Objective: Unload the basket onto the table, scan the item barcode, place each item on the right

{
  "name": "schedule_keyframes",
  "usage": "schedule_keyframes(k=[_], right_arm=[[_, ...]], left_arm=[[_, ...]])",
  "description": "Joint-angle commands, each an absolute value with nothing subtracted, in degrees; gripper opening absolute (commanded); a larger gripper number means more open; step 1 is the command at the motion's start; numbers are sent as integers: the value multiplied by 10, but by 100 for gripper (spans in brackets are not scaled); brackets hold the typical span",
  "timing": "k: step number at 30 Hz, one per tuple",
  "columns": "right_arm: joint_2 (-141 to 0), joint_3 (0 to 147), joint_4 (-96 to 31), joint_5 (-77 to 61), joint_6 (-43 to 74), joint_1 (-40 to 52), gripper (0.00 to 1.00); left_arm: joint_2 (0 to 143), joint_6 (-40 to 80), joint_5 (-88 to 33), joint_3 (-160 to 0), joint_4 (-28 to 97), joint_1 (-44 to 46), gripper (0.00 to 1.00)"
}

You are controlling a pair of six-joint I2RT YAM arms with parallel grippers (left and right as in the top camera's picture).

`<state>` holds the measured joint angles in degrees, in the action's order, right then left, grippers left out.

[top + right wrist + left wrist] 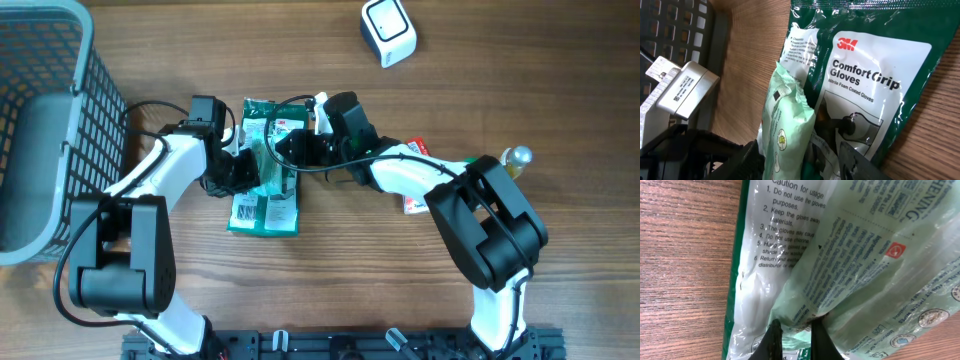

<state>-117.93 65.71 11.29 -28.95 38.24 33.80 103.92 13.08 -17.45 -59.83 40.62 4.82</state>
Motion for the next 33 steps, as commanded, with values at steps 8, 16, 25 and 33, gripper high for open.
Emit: schedule_keyframes(k=[8, 16, 25, 33], right_arm=[[-1207, 651, 118, -306, 375, 358, 51], [-1214, 651, 131, -310, 375, 361, 42], [-1214, 651, 135, -317, 375, 361, 30], [-1214, 651, 137, -323, 374, 361, 27]], left_arm=[[1056, 122, -134, -580, 398, 49, 6], [1056, 122, -134, -580, 398, 49, 7], [1056, 122, -134, -580, 396, 49, 7], [1055, 124, -137, -580, 396, 49, 4]])
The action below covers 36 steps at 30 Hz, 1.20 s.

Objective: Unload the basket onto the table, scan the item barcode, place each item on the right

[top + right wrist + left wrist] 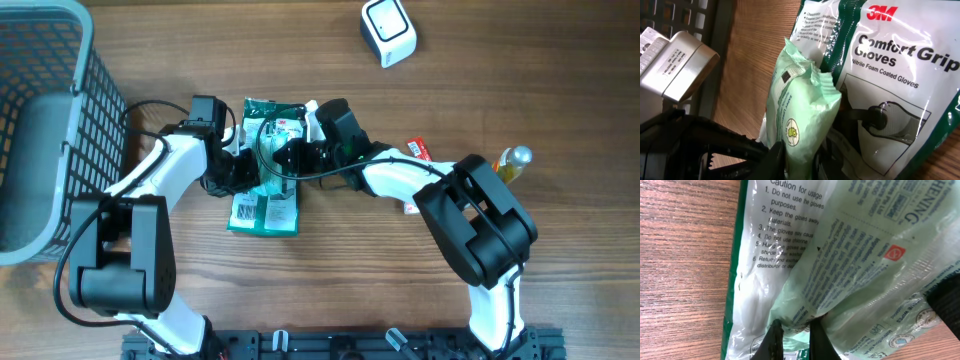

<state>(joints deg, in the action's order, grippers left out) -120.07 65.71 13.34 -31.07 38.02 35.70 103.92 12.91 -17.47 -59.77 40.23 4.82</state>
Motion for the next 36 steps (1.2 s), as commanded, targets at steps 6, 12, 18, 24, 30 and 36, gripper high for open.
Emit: schedule_keyframes(k=[6, 12, 18, 24, 30, 36], right_arm=[[-1215, 651, 130, -320, 370, 364, 36], [-1215, 651, 135, -314, 360, 371, 24], [-1215, 651, 136, -314, 360, 365, 9], [-1215, 651, 143, -319, 359, 364, 6], [-1215, 651, 143, -328, 361, 363, 4], [-1215, 651, 144, -376, 362, 352, 5]], left_arm=[[1054, 124, -139, -581, 389, 49, 4], [1054, 124, -138, -581, 389, 49, 4], [1039, 124, -141, -600, 408, 49, 4], [962, 124, -140, -682, 444, 49, 5], [904, 124, -90, -697, 416, 49, 11], [908, 139, 74, -697, 413, 43, 25]])
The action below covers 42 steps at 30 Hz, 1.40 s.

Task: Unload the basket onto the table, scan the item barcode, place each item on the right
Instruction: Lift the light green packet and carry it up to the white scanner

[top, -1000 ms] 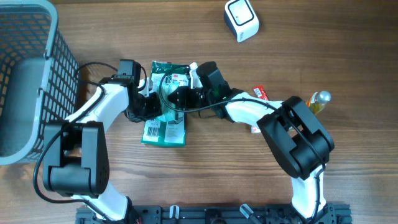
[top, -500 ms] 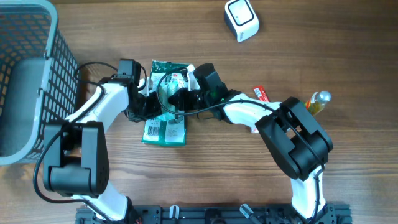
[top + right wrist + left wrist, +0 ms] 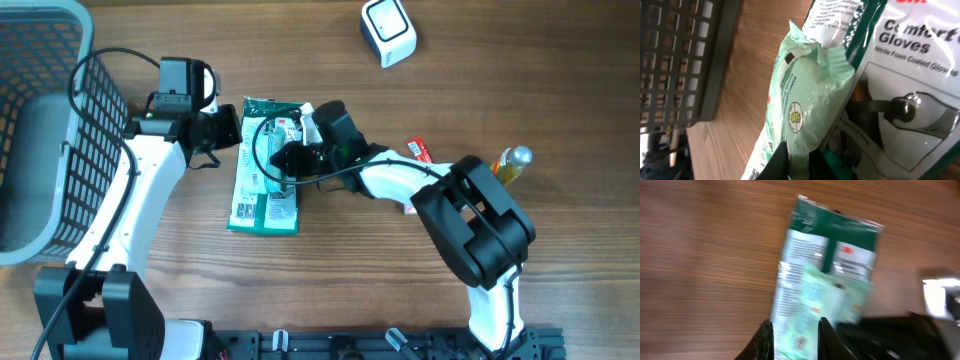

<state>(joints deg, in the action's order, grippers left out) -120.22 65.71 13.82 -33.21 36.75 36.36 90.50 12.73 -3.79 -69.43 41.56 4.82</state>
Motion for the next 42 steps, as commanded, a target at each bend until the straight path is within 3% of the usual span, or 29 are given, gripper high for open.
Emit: schedule_keyframes(k=[1, 2, 4, 5, 33, 42], right_arm=[[-1215, 651, 143, -379, 363, 346, 4], [-1215, 651, 141, -381, 366, 340, 5], [-1215, 651, 142, -395, 366, 333, 4], [-1213, 651, 142, -405, 366, 331, 4], [-1205, 652, 141, -452, 328, 329, 4], [-1205, 652, 144, -475, 378, 320, 4]], left_arm=[[908, 142, 81, -697, 411, 41, 29], [908, 142, 80, -697, 406, 35, 38], [908, 142, 81, -697, 402, 29, 65], [908, 142, 80, -696, 404, 26, 100], [908, 141, 80, -696, 407, 26, 100], [908, 141, 80, -696, 407, 26, 100]])
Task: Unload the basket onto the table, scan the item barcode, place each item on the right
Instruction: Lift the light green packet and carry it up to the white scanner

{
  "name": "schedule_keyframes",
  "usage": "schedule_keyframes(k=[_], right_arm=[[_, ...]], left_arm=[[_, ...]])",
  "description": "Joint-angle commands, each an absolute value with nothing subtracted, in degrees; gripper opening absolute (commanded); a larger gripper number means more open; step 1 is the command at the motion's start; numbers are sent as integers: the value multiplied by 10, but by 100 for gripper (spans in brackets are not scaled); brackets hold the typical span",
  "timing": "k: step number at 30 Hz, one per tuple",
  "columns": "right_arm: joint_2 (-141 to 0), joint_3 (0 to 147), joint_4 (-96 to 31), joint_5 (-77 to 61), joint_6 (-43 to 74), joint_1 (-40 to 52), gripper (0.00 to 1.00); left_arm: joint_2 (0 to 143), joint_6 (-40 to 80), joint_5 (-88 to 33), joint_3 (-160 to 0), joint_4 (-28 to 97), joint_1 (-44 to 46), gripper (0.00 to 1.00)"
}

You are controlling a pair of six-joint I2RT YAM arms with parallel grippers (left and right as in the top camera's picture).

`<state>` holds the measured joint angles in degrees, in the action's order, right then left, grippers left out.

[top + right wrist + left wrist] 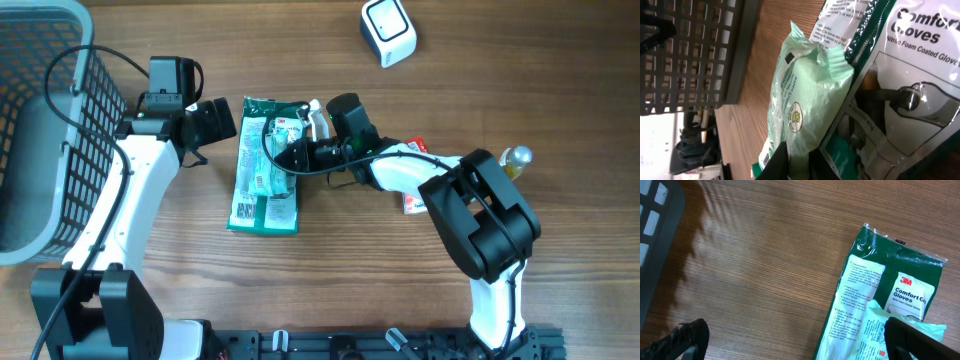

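Note:
A pale green wipes pack [805,100] lies raised over a dark green 3M gloves pack [912,65] at the table's middle. My right gripper [799,161] is shut on the wipes pack's near end, both fingers pinching it. From overhead the right gripper [288,156] sits at the right edge of the wipes pack [258,160], over the gloves pack [265,208]. My left gripper [208,122] stands wide open, left of both packs and touching neither. In the left wrist view the left gripper [800,342] shows bare wood between its fingers. The white scanner [388,31] rests at the far edge.
A grey wire basket [50,120] fills the left side, close behind my left arm. A red packet [417,149] and a small bottle [515,158] lie to the right, beside the right arm.
My left gripper has opened much wider and drawn a little further left from the packs. The right gripper still holds the wipes pack, which has hardly moved.
First my left gripper was shut on the wipes pack's edge while the right stood open round its other end. Then the right was shut on it too. Later the left had let go and stood back near the basket, and now it is wide open.

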<state>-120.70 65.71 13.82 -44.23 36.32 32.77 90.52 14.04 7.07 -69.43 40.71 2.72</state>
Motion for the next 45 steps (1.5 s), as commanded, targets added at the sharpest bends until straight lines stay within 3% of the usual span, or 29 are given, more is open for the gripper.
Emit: schedule_keyframes(k=[1, 5, 8, 14, 18, 31, 40, 45], right_arm=[[-1205, 652, 146, -489, 380, 316, 4], [-1151, 652, 148, -530, 389, 302, 4], [-1070, 652, 71, -517, 370, 301, 4], [-901, 652, -176, -320, 292, 301, 4], [-833, 652, -267, -223, 240, 301, 5], [-827, 663, -311, -157, 135, 296, 4], [-851, 987, -540, 32, -49, 283, 4], [-871, 1028, -481, 144, -175, 283, 4]], left_arm=[[908, 141, 80, -696, 407, 26, 100], [908, 141, 80, -696, 407, 26, 100], [908, 141, 80, -696, 407, 26, 100], [908, 141, 80, -696, 407, 26, 100], [908, 141, 80, -696, 407, 26, 100], [908, 141, 80, -696, 407, 26, 100], [908, 141, 80, -696, 407, 26, 100], [908, 141, 80, -696, 407, 26, 100]])
